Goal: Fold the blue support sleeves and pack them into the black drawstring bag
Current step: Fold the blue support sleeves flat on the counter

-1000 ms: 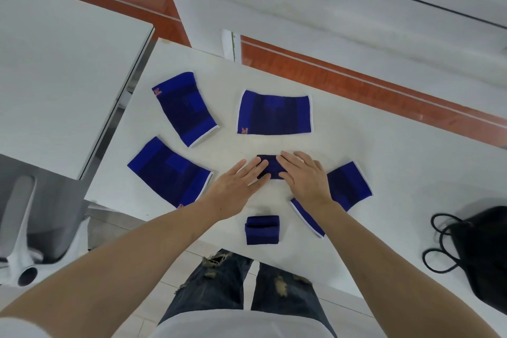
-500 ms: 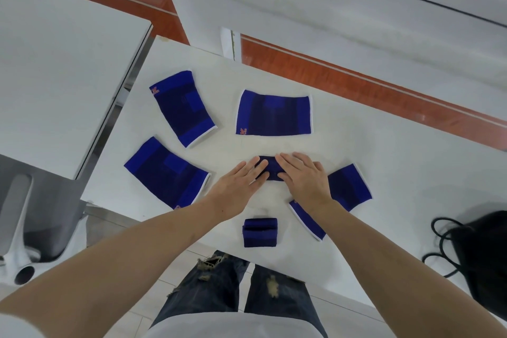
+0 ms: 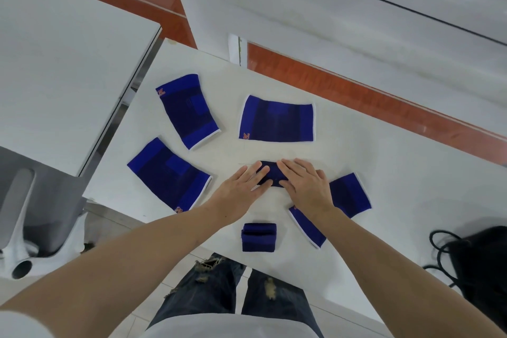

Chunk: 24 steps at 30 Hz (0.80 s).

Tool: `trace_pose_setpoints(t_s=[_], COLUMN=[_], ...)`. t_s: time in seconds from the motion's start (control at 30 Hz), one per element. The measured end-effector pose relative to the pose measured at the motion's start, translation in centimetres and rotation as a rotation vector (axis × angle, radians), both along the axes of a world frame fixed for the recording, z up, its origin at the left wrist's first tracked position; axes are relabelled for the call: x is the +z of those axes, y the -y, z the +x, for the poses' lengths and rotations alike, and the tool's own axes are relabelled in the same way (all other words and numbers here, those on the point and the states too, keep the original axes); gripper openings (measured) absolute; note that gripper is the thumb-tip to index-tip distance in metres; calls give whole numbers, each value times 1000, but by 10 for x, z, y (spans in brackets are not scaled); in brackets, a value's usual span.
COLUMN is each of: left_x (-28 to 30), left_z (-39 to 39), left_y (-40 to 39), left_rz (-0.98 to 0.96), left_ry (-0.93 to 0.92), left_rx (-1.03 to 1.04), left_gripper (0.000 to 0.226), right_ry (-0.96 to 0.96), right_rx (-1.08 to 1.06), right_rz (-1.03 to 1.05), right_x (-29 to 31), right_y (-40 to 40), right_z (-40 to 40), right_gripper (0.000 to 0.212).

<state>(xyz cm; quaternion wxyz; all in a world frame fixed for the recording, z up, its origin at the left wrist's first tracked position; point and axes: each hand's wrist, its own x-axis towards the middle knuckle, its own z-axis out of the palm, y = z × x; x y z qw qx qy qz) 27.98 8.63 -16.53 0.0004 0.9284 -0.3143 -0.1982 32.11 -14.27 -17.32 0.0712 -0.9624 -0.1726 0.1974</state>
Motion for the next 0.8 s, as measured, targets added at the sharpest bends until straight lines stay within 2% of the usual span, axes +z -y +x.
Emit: trace_pose_setpoints(t_s=[0.2,0.33,0.43,0.63,0.8], left_x=[3,15,22,37,47], left_z=[-2,-2,-1,-5,-8], left_y=[5,17,20,28,40], left_rz=[15,11,-33,-116,-181], left_ry=[-7,-76,-128,-140,-104], left_rx=[27,98,157,255,343], left_gripper=[72,70,70,66,63], right_ry=[-3,-38,-55,48,-24], right_rx=[27,58,-33,-266,-201], right_rz=[-33,-40,41,181,139], right_x=[7,16,25,40,33], right_y=[-1,-1,1,23,54], right_z=[5,9,3,-15,-27], right_gripper=[51,55,52,35,35])
